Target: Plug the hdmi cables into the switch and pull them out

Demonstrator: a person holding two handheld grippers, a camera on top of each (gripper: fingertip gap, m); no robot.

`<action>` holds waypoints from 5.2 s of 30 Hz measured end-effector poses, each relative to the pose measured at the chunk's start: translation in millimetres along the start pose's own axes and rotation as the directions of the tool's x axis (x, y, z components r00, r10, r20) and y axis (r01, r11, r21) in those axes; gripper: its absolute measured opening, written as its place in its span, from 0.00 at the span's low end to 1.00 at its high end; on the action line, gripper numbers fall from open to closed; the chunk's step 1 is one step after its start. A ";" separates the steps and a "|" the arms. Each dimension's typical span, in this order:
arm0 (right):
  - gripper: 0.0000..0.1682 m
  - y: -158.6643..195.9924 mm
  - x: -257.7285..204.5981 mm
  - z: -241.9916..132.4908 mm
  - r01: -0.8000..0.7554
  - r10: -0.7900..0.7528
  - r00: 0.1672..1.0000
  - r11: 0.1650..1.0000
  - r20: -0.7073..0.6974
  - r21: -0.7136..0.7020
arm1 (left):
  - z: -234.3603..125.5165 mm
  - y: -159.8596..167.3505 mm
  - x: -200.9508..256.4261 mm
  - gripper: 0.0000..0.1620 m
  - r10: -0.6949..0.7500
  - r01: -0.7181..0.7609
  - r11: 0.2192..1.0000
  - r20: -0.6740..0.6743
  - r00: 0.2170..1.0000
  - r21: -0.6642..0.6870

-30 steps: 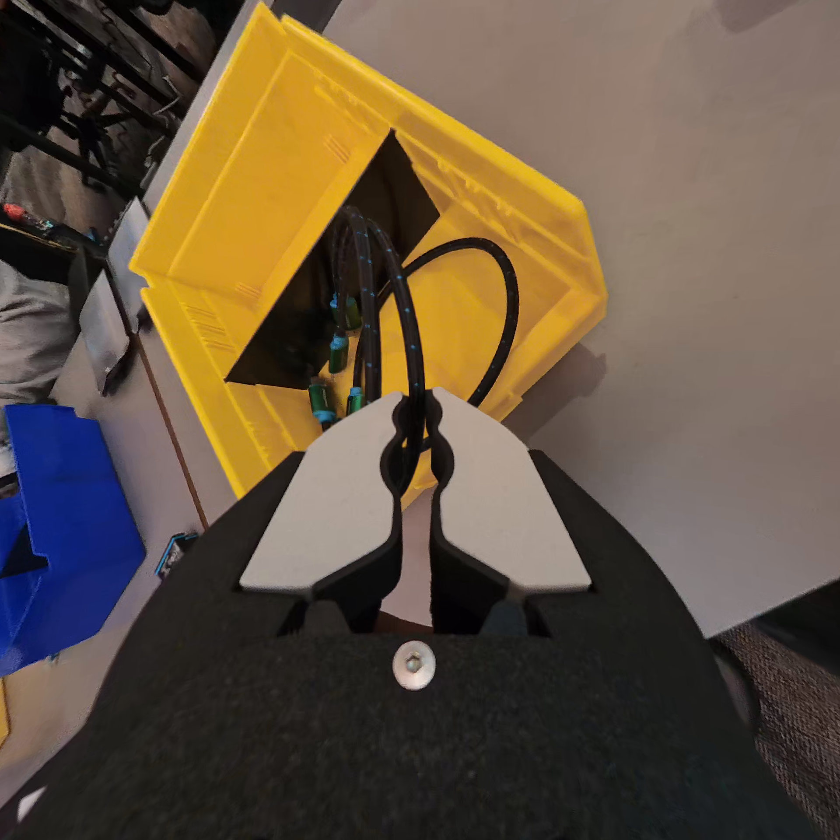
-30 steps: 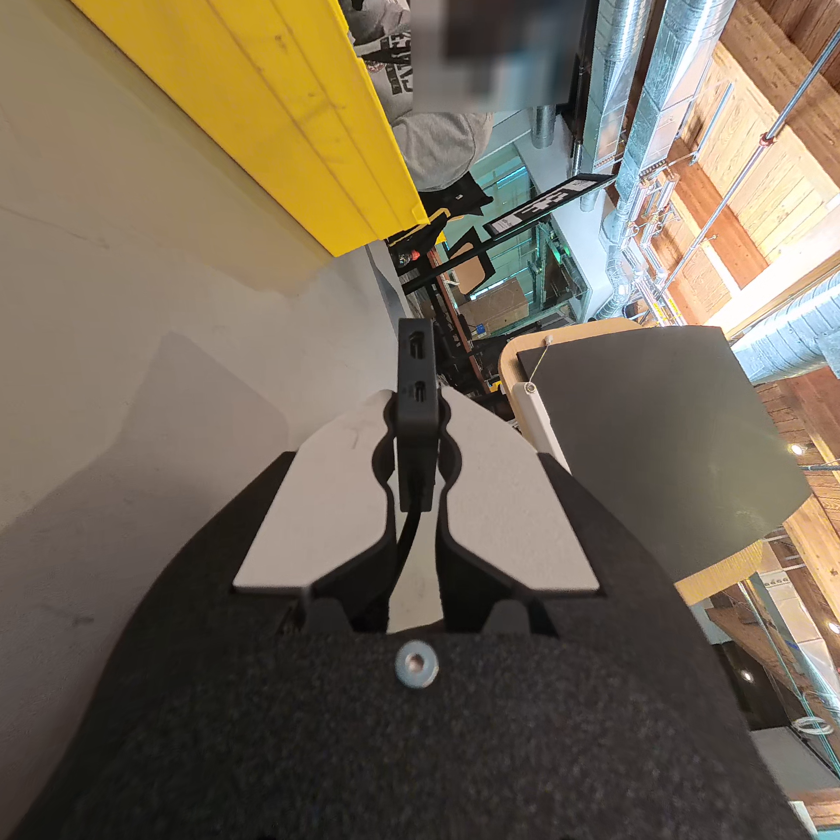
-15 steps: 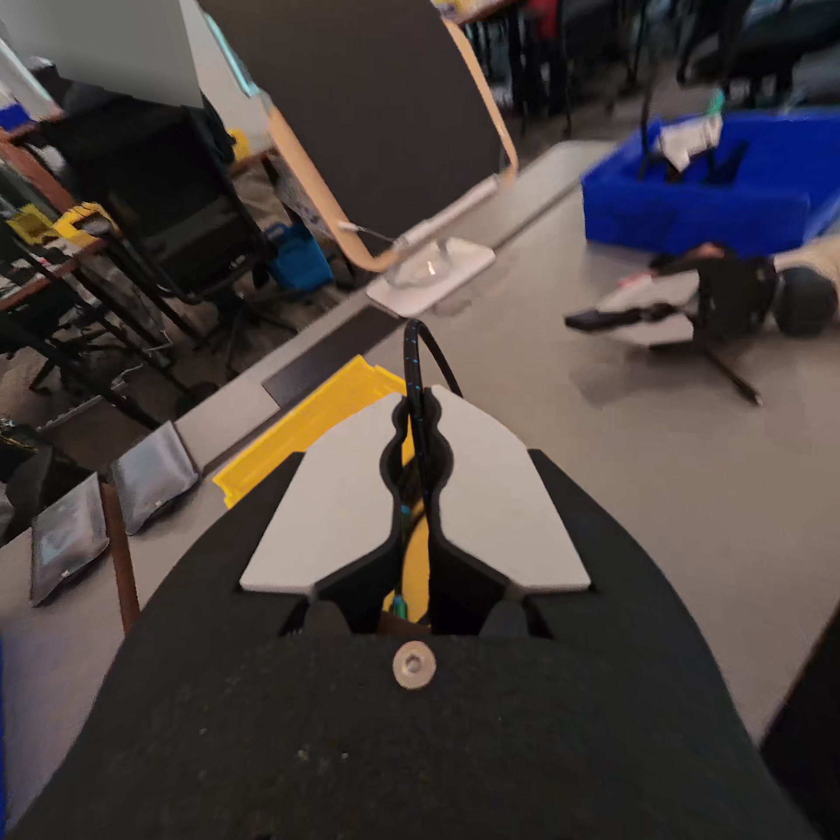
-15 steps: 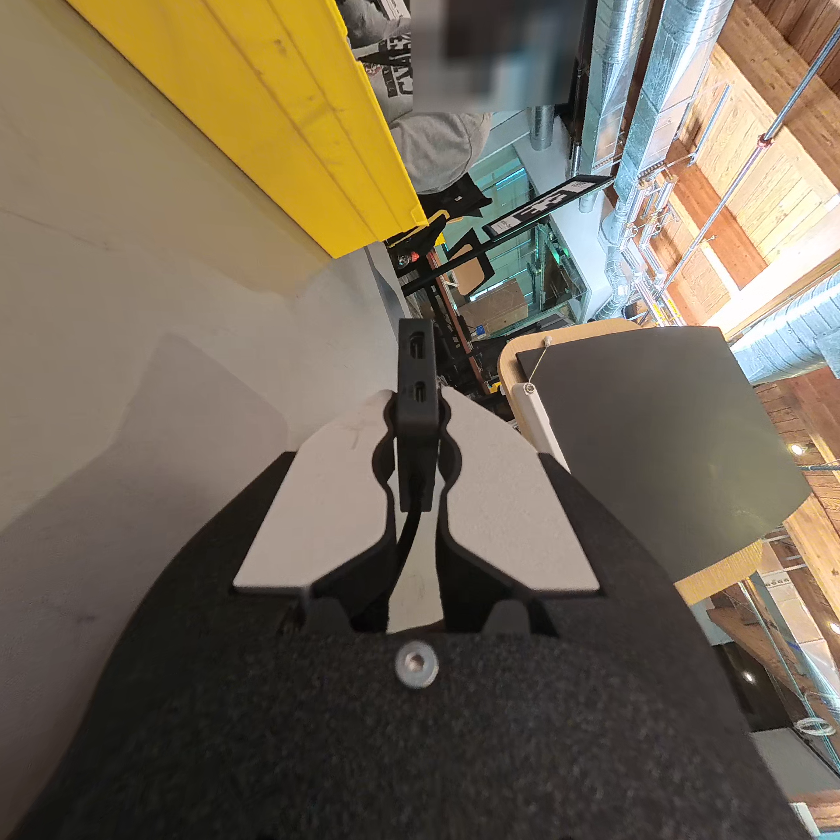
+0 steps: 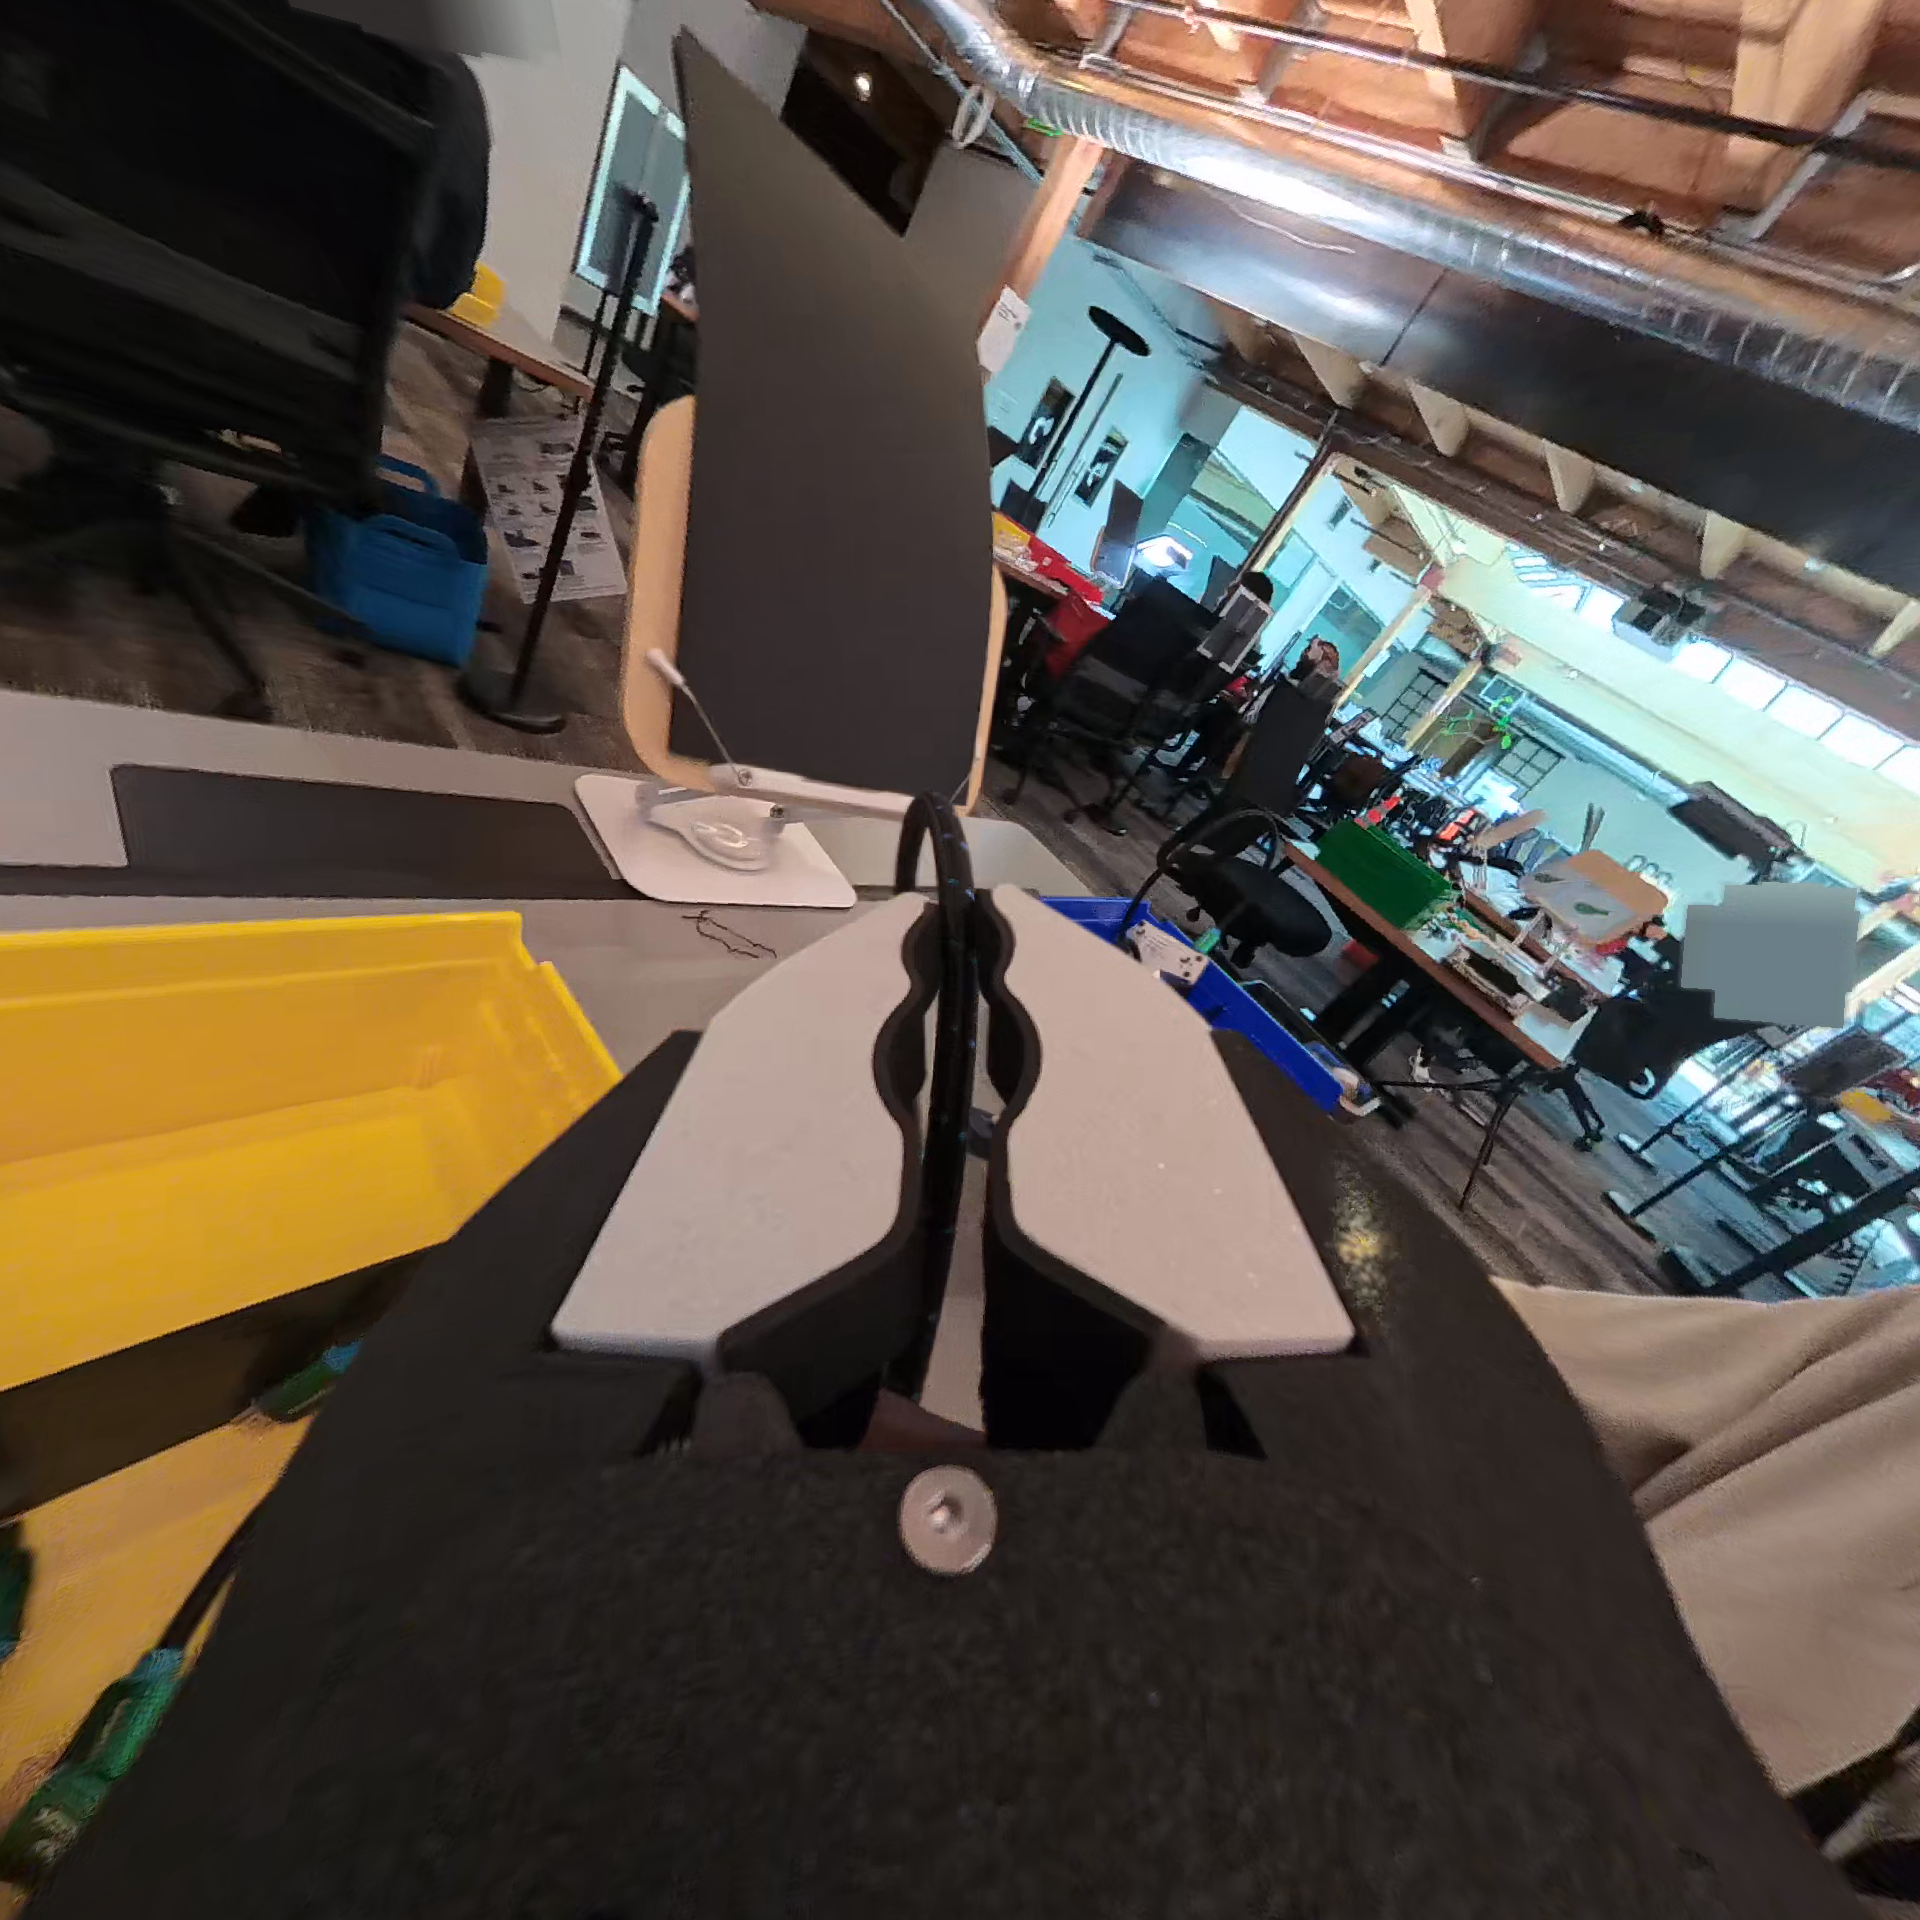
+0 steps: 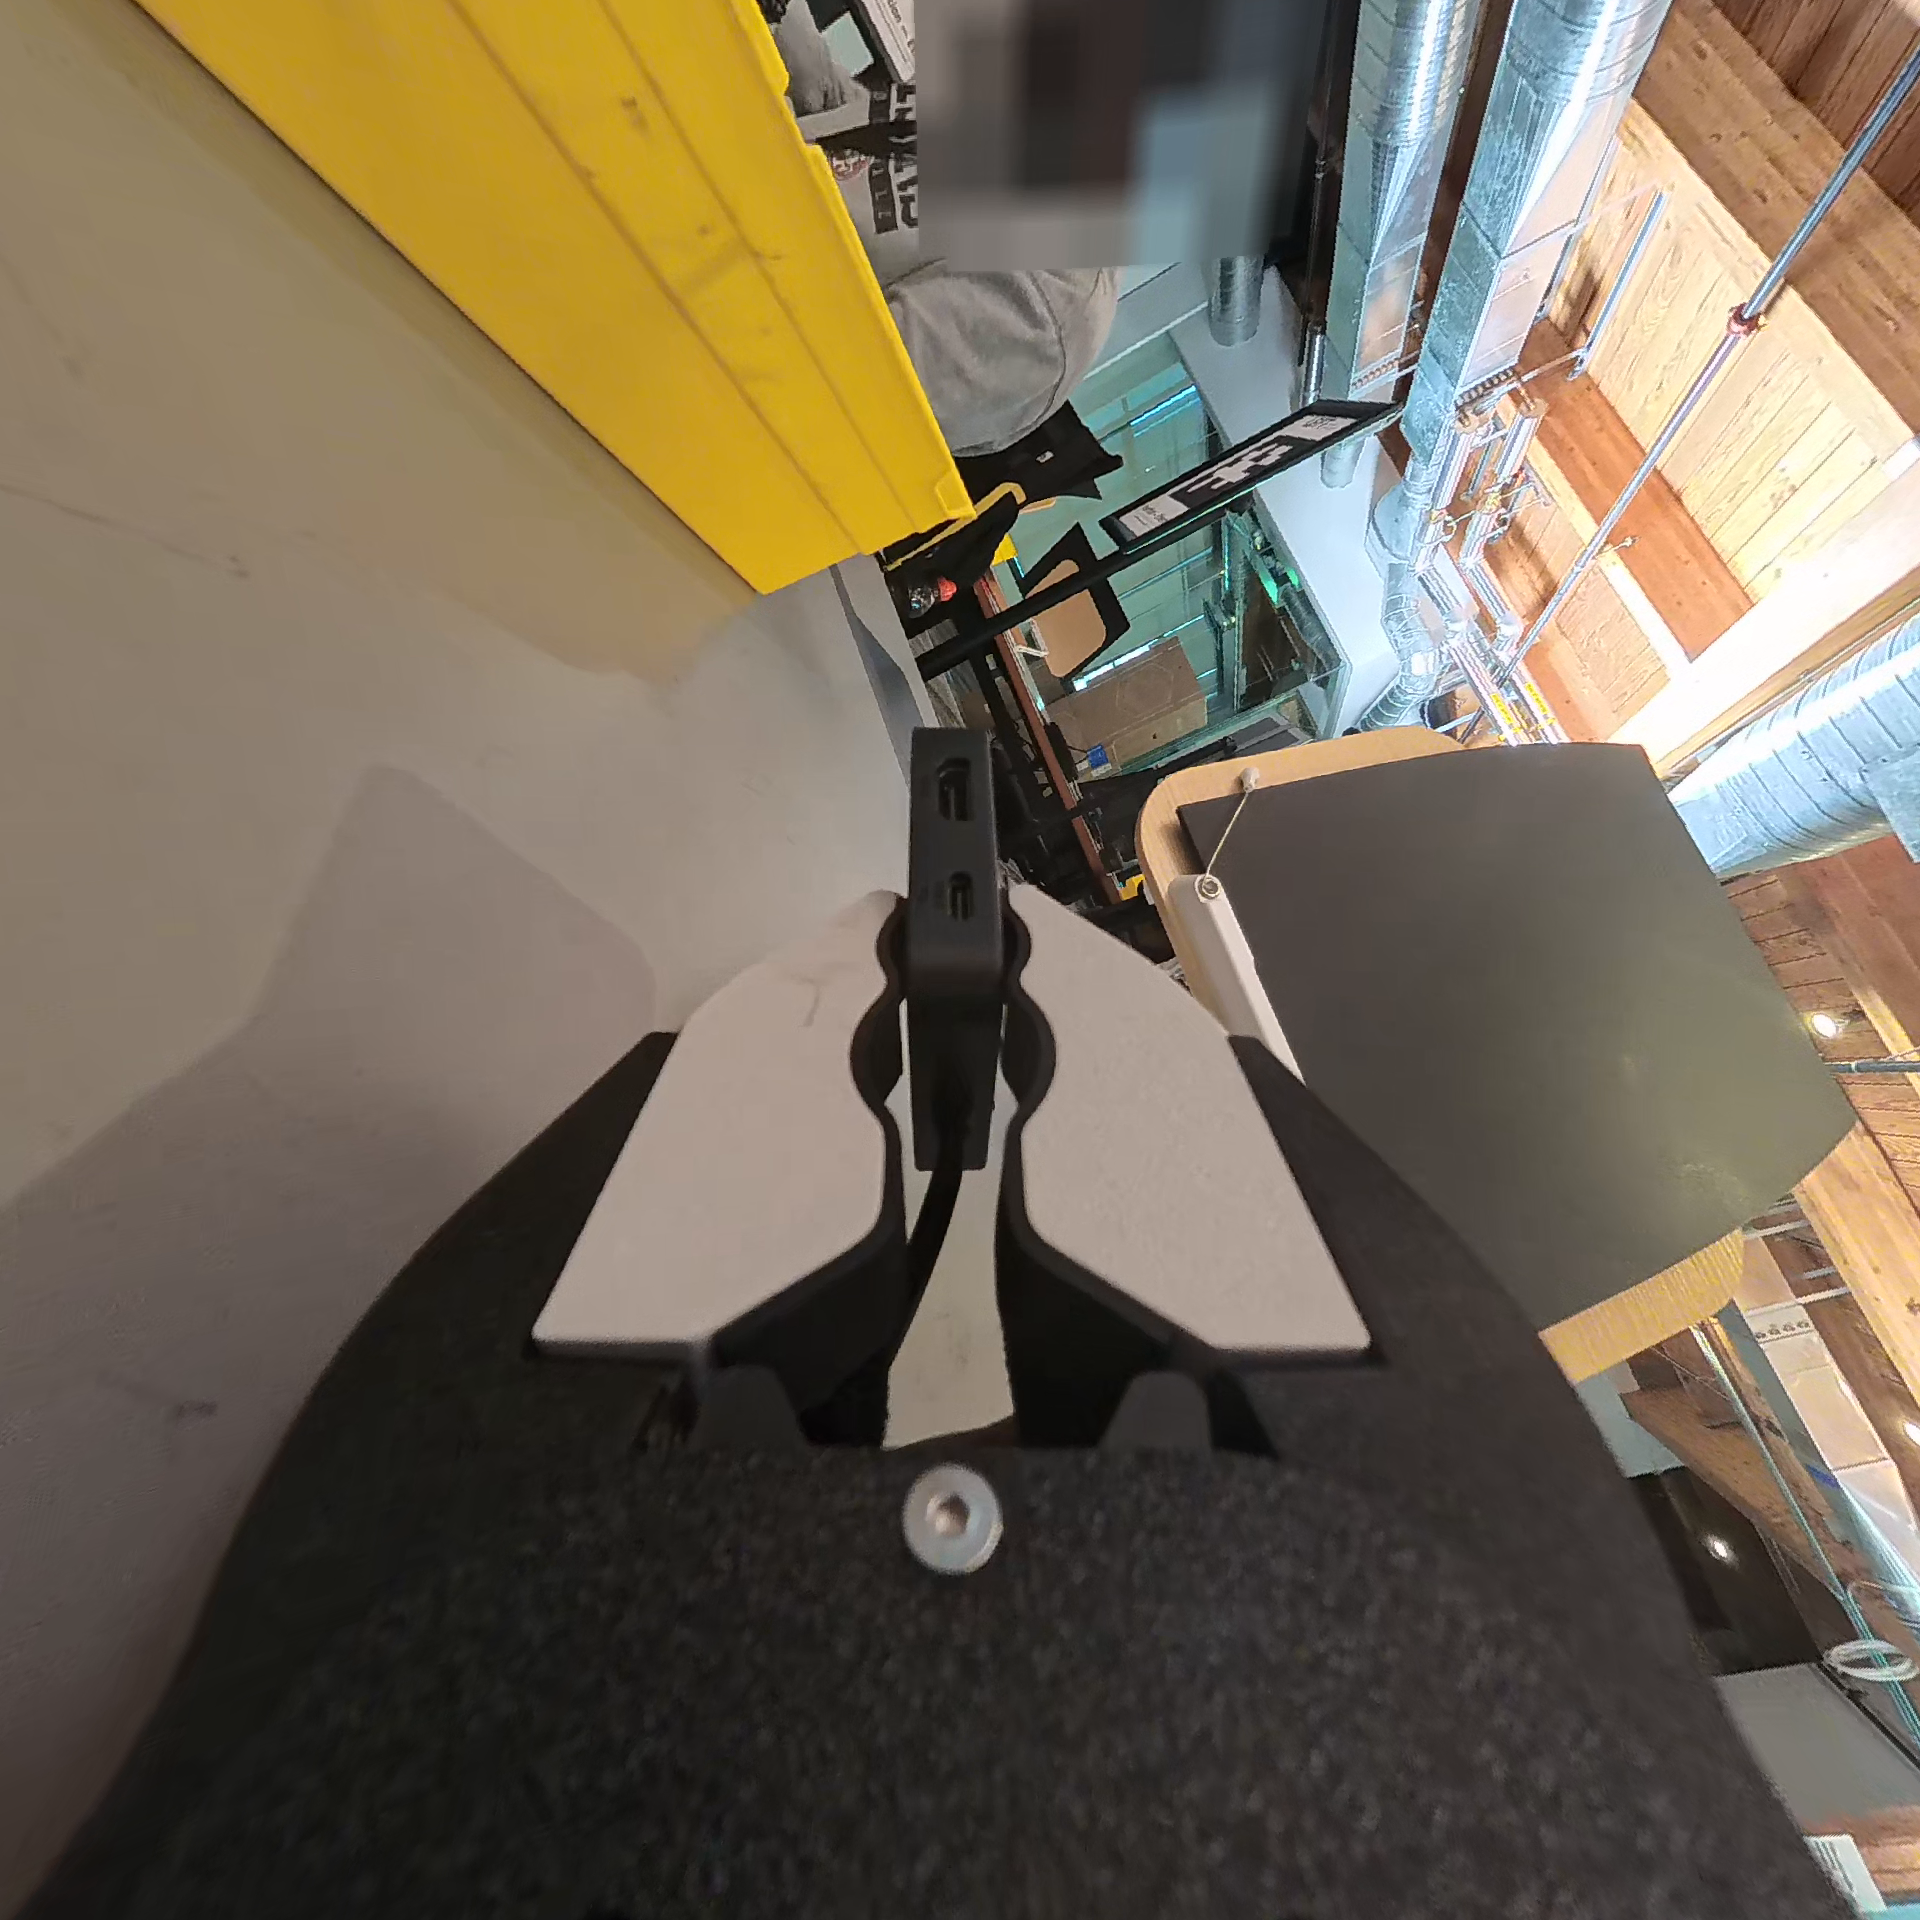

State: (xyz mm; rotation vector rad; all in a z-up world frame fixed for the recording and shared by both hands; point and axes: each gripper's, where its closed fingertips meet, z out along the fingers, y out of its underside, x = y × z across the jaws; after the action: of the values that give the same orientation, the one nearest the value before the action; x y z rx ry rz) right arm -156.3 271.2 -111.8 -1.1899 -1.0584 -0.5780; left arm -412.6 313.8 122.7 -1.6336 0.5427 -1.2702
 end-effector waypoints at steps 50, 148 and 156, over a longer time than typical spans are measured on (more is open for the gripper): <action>0.08 4.3 36.4 -13.2 -0.246 0.251 0.966 0.967 -0.069 0.065 | 46.4 304.7 76.2 0.23 0.682 -0.504 0.633 0.116 0.722 -0.587; 0.08 17.6 14.0 -5.8 0.203 -0.215 0.974 0.966 -0.066 -0.159 | 156.7 330.7 -43.3 0.04 0.939 -0.772 -0.116 -0.322 0.119 -0.624; 0.08 4.9 10.8 -8.3 0.278 -0.286 0.955 0.955 -0.077 -0.107 | 161.0 315.6 -18.6 0.03 0.810 -0.721 0.295 -0.235 0.536 -0.627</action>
State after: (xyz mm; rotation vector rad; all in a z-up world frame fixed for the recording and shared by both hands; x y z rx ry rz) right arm -144.7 266.7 -104.5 -1.0896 -1.1413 -0.9064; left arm -208.6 256.2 -161.9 -1.5949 1.6397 -0.1692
